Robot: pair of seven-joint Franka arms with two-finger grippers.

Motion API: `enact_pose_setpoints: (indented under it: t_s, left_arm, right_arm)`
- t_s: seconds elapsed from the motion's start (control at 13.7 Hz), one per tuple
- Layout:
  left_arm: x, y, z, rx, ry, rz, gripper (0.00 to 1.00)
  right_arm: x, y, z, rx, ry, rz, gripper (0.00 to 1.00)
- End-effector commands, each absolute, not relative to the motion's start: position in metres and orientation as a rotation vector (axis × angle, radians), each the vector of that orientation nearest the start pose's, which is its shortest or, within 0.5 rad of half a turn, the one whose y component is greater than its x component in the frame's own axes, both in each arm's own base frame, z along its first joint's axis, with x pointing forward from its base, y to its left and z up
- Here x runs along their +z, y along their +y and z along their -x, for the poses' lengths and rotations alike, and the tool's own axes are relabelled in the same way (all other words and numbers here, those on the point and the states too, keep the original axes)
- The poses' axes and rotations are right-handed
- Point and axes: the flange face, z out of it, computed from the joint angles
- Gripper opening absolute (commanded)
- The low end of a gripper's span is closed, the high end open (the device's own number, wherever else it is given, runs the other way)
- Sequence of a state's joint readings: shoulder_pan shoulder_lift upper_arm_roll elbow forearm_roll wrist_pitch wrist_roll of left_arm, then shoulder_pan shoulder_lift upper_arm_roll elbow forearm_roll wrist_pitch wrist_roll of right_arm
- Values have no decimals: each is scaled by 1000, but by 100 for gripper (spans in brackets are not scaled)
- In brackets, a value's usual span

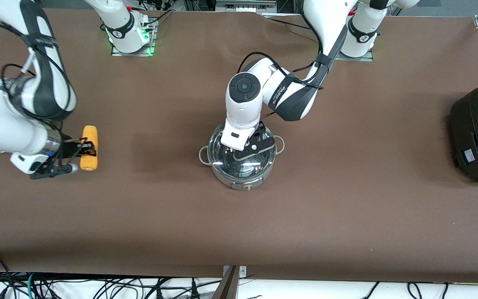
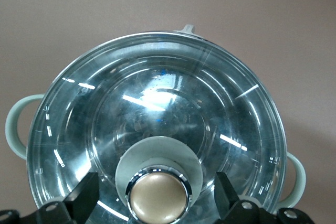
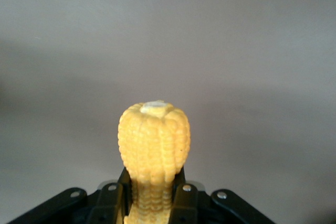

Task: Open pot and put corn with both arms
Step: 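Grip the glass lid knob with the left gripper and lift the corn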

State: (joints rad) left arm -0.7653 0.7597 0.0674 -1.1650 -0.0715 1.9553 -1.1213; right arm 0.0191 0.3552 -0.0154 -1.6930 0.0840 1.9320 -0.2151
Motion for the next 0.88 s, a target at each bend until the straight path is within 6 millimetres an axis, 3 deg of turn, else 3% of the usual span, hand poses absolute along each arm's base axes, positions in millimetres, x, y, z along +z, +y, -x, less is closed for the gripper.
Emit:
enact_pose_setpoints:
  t_s: [0.0,0.07,0.15,0.29,0.44,0.51,0.58,0.8]
  left_arm:
    - [349,-507,-570,-60,-680,3089,80]
    - [350,-507,-569,-57,-679,3087,73]
    - [353,-506,-569,-57,-680,3087,58]
    - [353,-510,-564,-47,-667,3083,46]
    - [354,-508,-563,-32,-665,3072,22]
    - [353,-508,-562,-24,-664,3066,5]
    - [352,-508,-561,-23,-660,3063,0]
    - [361,-503,-558,3,-646,3042,0]
  right_arm:
    - [422,28,-654,183,-331,3029,0]
    - [433,37,-655,187,-283,3038,0]
    - [448,48,-656,192,-235,3047,0]
    - [462,76,-655,194,-242,3048,0]
    - [464,99,-653,189,-246,3040,0]
    - [465,112,-651,184,-257,3040,0]
    - [468,122,-651,172,-262,3041,0]
    - [477,137,-653,146,-269,3042,0]
